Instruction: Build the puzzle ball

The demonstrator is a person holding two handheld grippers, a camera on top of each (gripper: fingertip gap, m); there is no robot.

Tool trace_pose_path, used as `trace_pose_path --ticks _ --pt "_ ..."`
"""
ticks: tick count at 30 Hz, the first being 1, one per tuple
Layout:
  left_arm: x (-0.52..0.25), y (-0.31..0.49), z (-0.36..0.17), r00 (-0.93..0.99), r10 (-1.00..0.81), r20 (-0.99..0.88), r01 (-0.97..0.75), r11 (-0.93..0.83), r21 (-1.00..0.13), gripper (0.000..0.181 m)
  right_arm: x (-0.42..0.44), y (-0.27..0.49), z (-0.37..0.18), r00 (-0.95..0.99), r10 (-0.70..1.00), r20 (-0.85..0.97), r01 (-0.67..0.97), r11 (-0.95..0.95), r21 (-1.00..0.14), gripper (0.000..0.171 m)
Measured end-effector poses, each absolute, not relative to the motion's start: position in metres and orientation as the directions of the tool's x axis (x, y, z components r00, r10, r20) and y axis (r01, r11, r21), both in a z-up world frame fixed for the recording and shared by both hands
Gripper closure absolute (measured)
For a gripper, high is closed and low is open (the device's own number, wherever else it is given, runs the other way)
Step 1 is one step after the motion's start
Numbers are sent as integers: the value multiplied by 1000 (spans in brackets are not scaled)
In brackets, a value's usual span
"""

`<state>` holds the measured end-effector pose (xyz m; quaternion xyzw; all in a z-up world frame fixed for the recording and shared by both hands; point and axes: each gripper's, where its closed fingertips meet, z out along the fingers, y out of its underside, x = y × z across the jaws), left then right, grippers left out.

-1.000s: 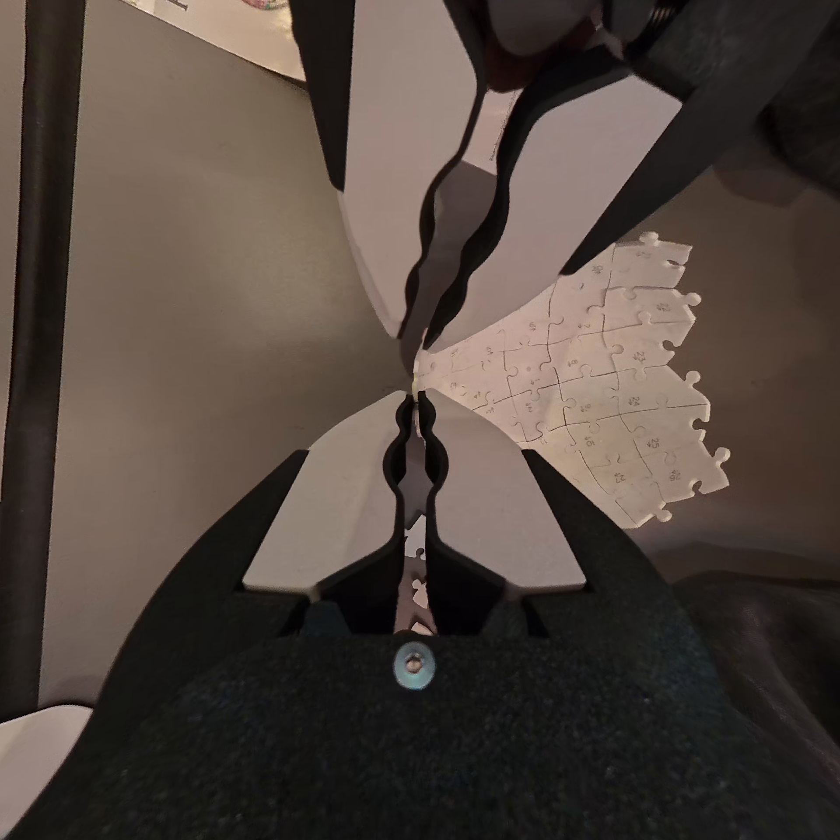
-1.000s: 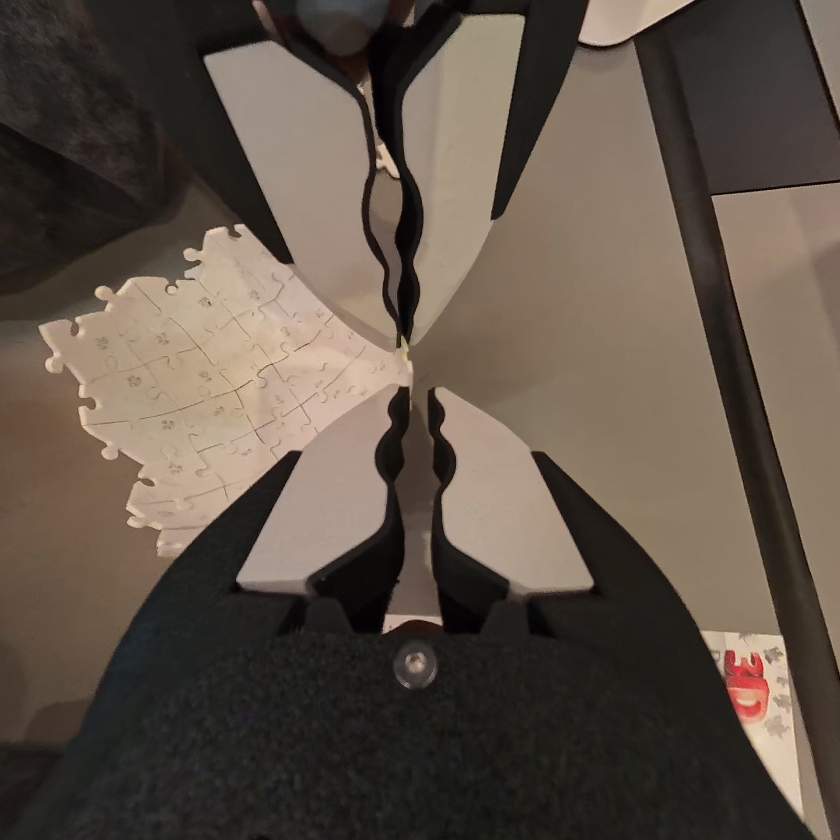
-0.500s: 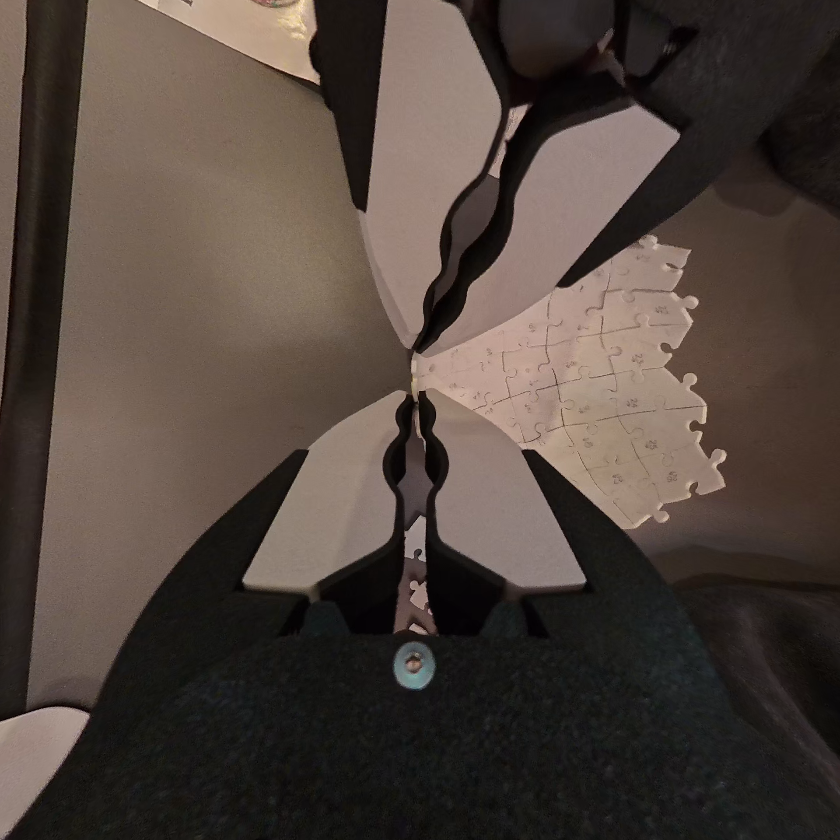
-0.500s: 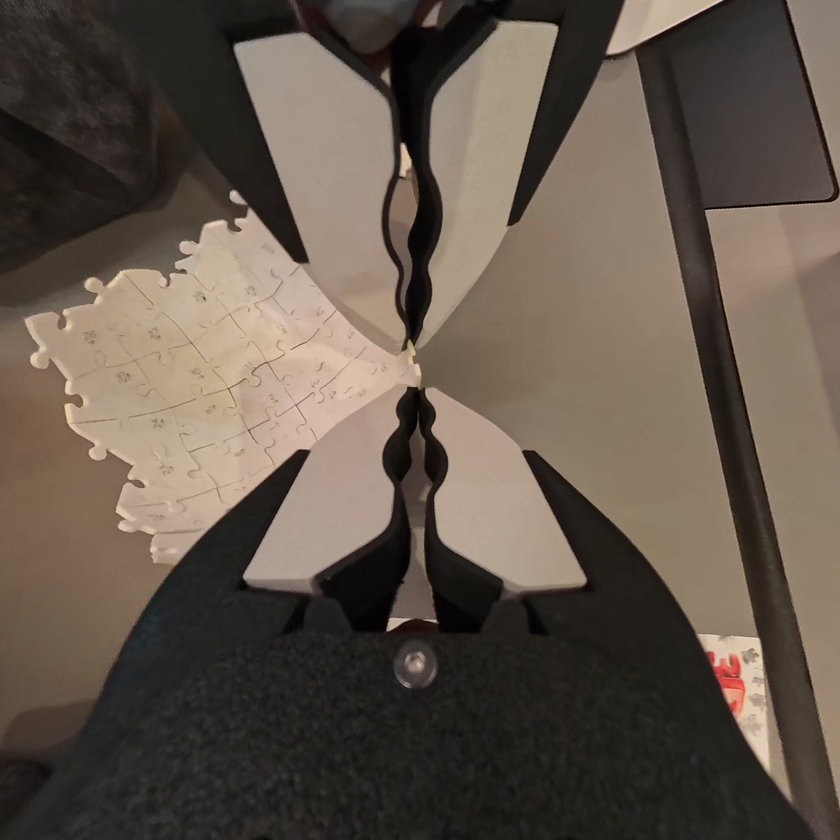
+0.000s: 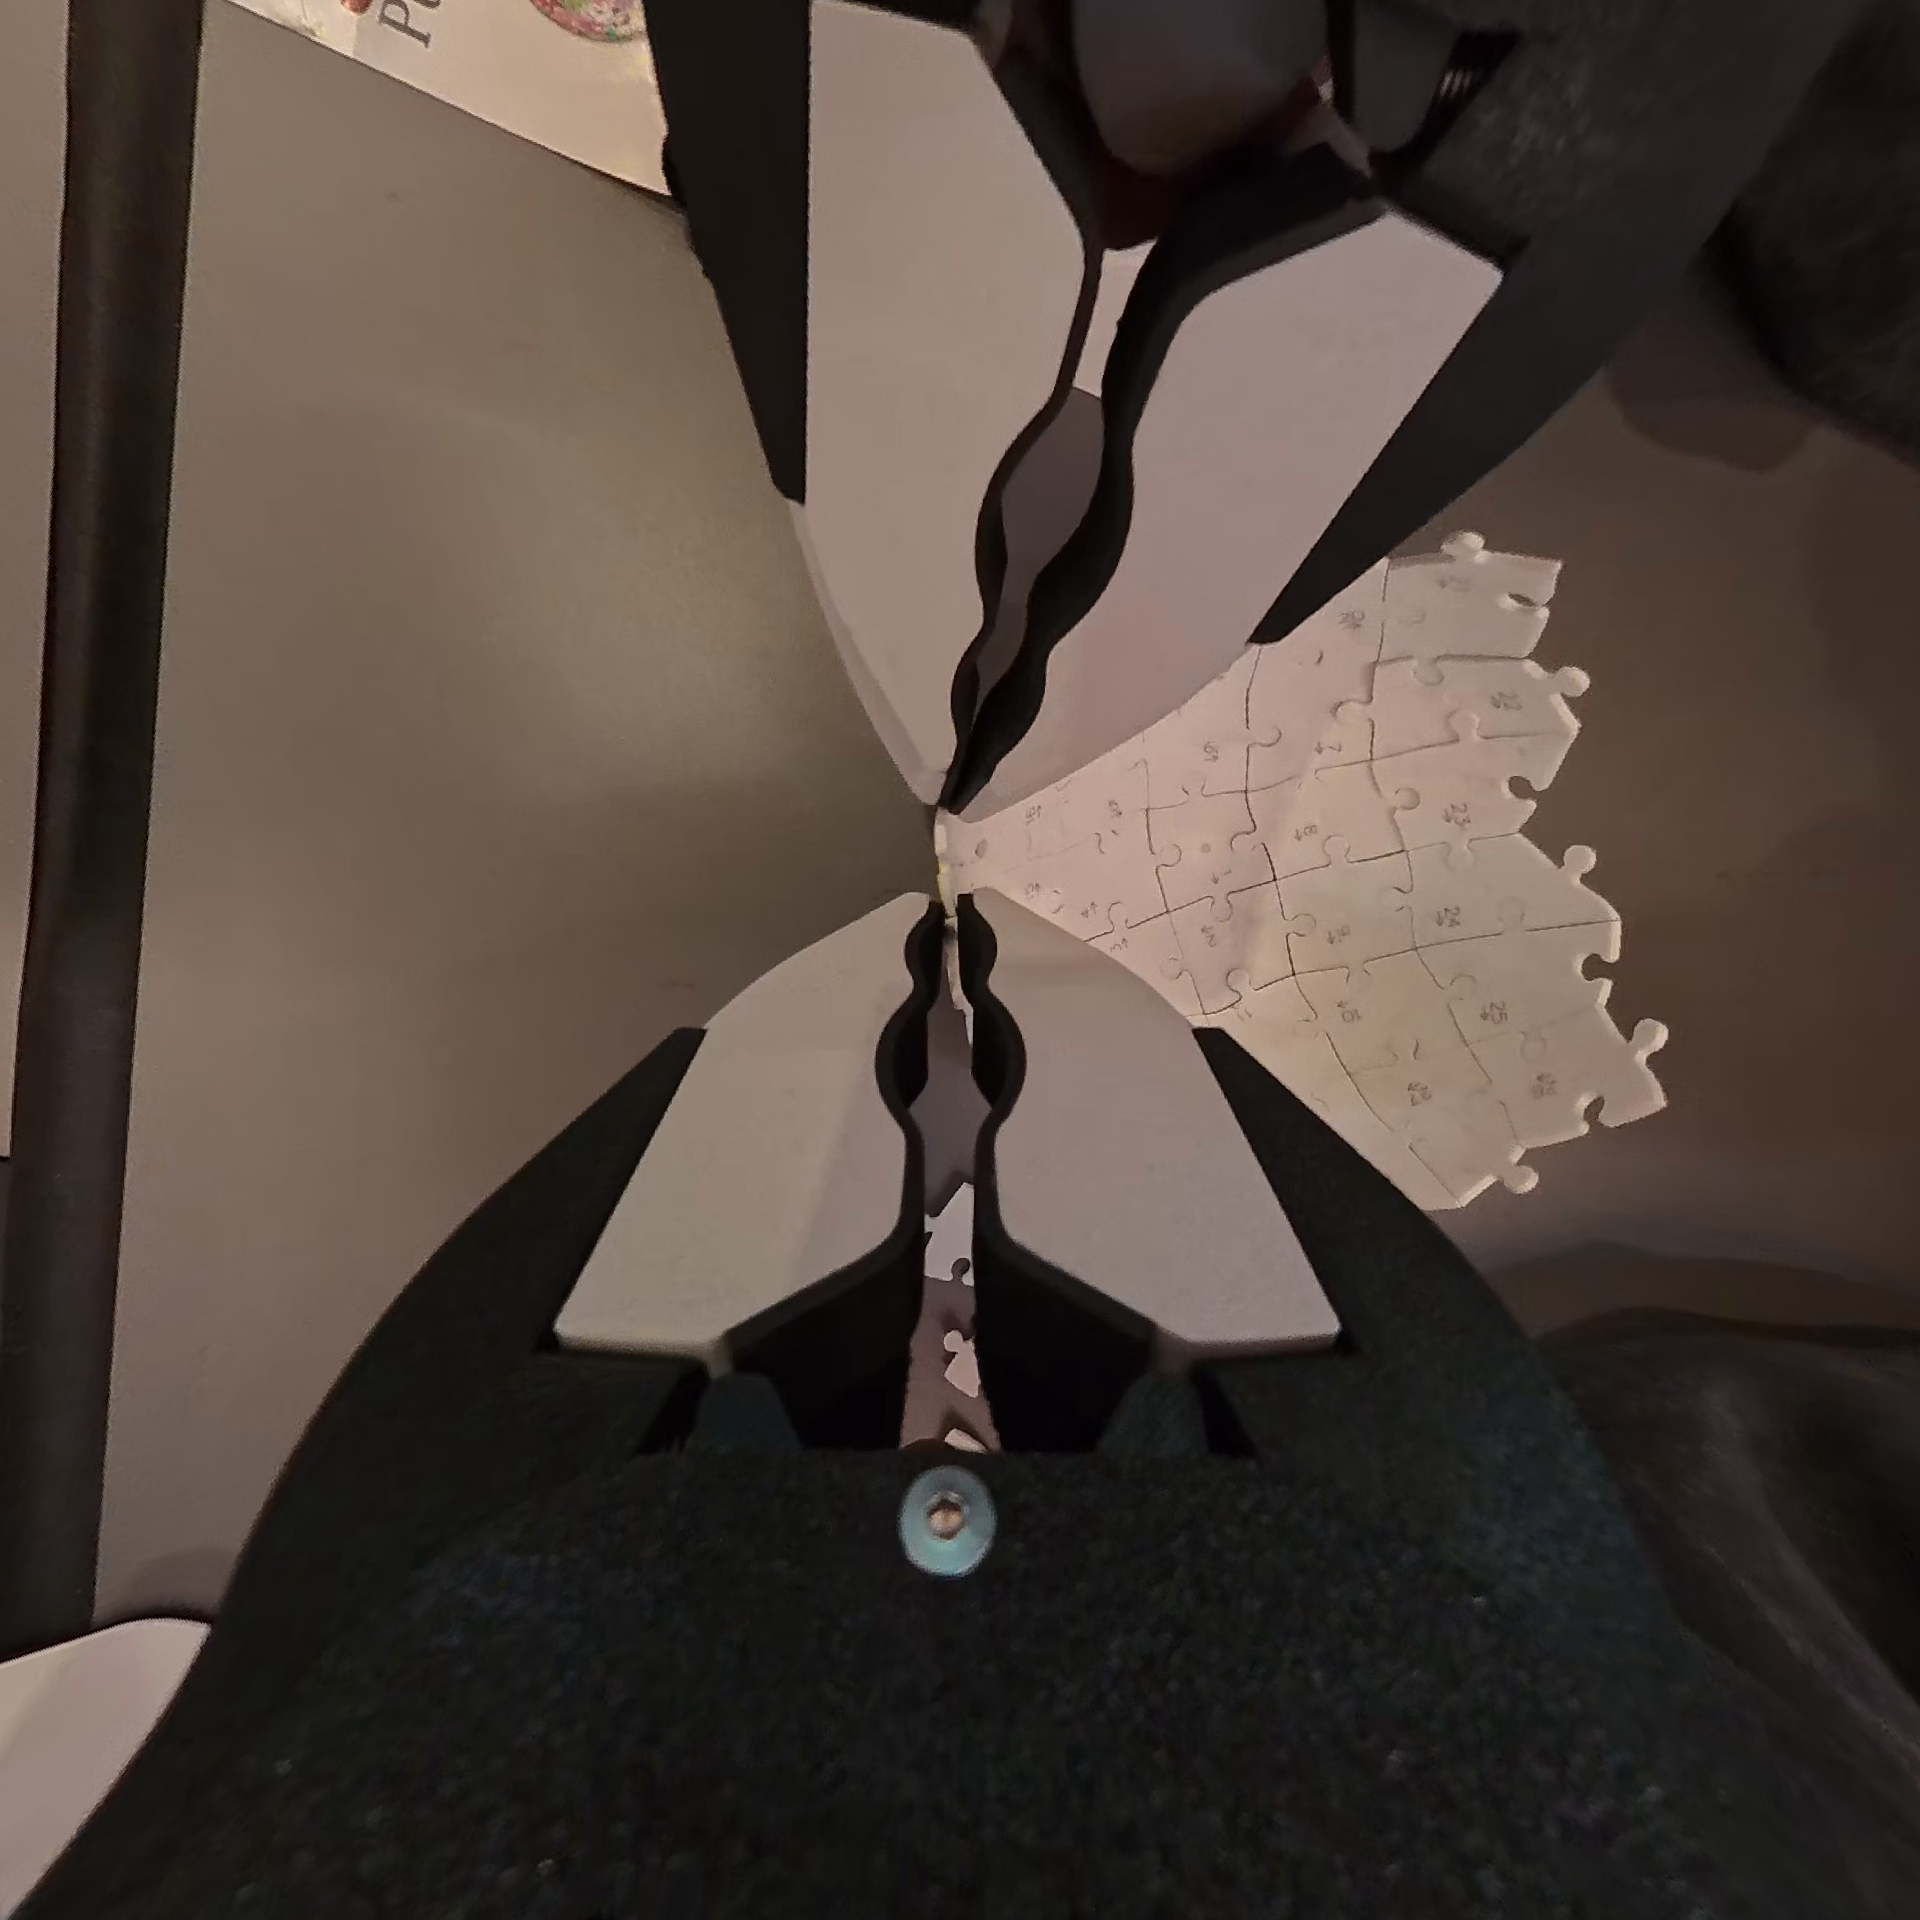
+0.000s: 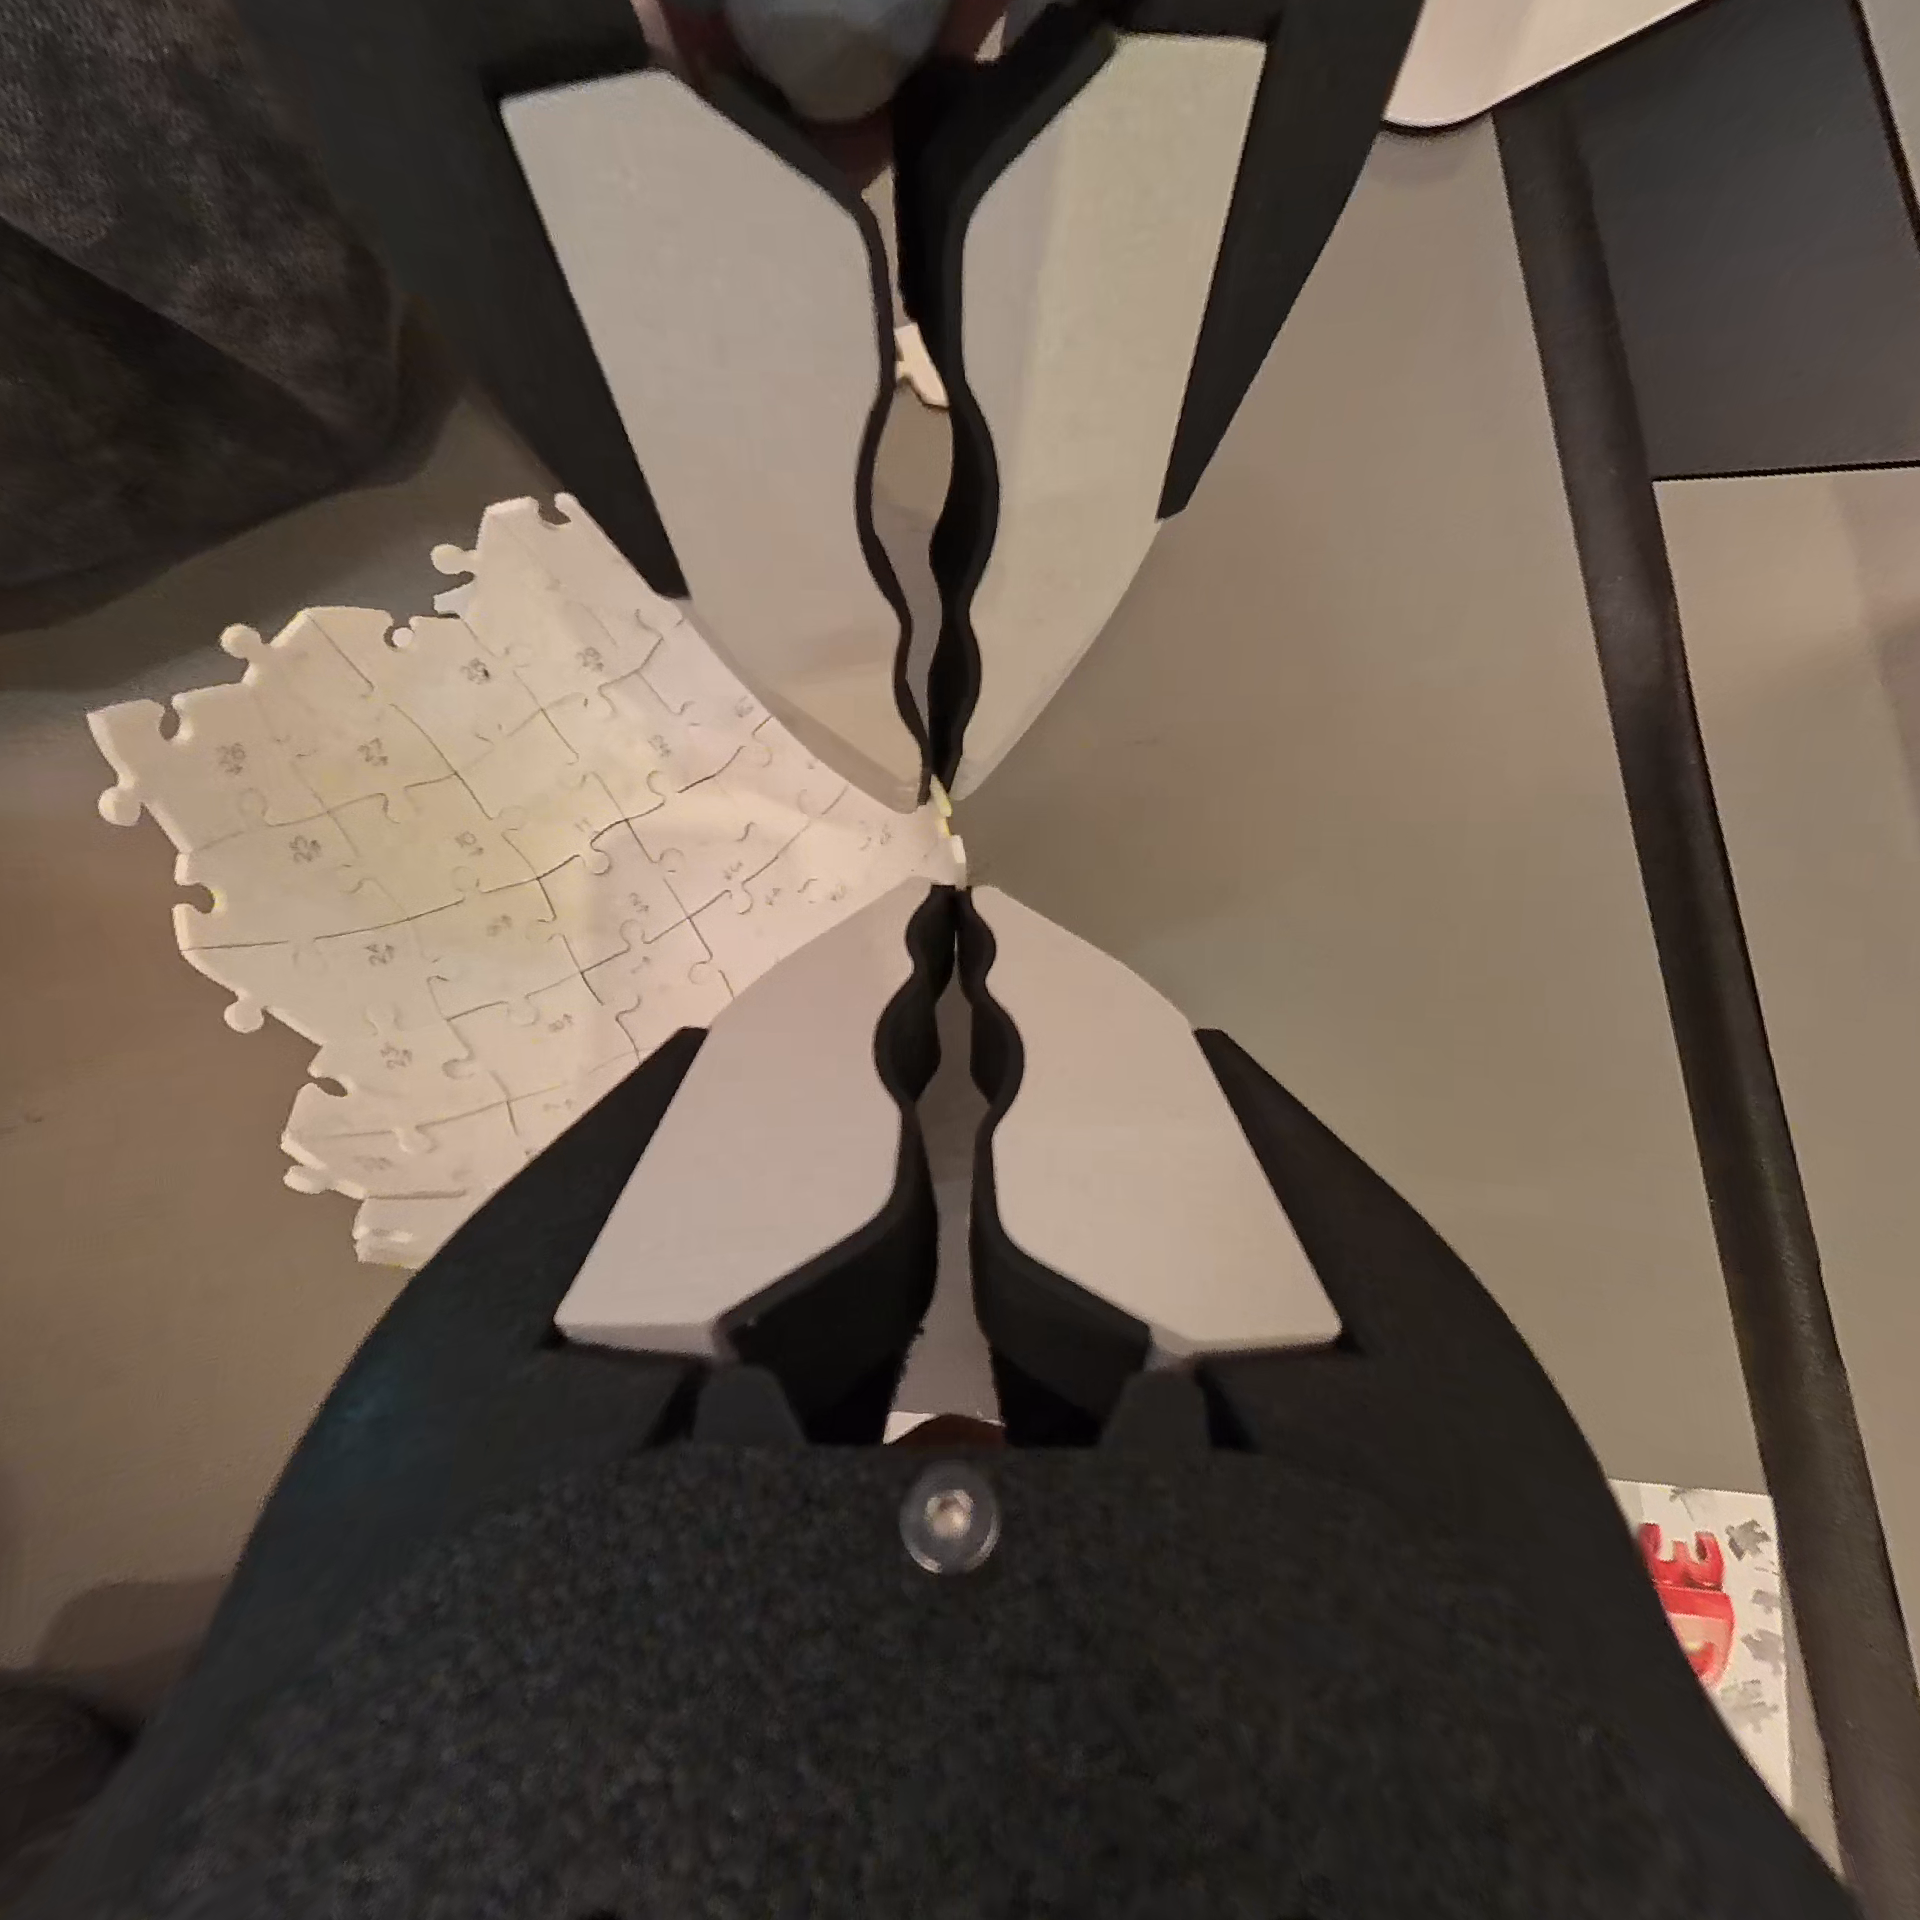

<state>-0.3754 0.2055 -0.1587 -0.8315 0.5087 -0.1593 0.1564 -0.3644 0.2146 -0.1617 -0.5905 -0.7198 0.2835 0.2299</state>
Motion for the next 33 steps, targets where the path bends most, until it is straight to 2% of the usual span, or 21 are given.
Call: trace_pose_path --ticks 8,11,19,26,29,33 --pt "-375 205 -158 424 -900 102 -798 -425 -427 179 -364 212 -160 -206 978 20 729 167 -664 171" --pt "-375 205 -158 420 -902 98 -800 -419 -429 179 -364 210 -161 -218 976 0 725 162 -669 163" --pt "-374 205 -157 414 -905 95 -801 -412 -435 178 -366 214 -161 -229 974 4 728 173 -664 163" --pt "-374 205 -156 411 -907 93 -800 -408 -440 179 -372 215 -157 -253 967 8 708 191 -679 155" --pt "-376 205 -156 414 -905 94 -798 -411 -441 179 -371 213 -162 -272 962 -7 720 198 -665 167" --pt "-376 205 -156 415 -905 93 -797 -411 -442 179 -370 213 -162 -269 963 -16 721 190 -666 168"
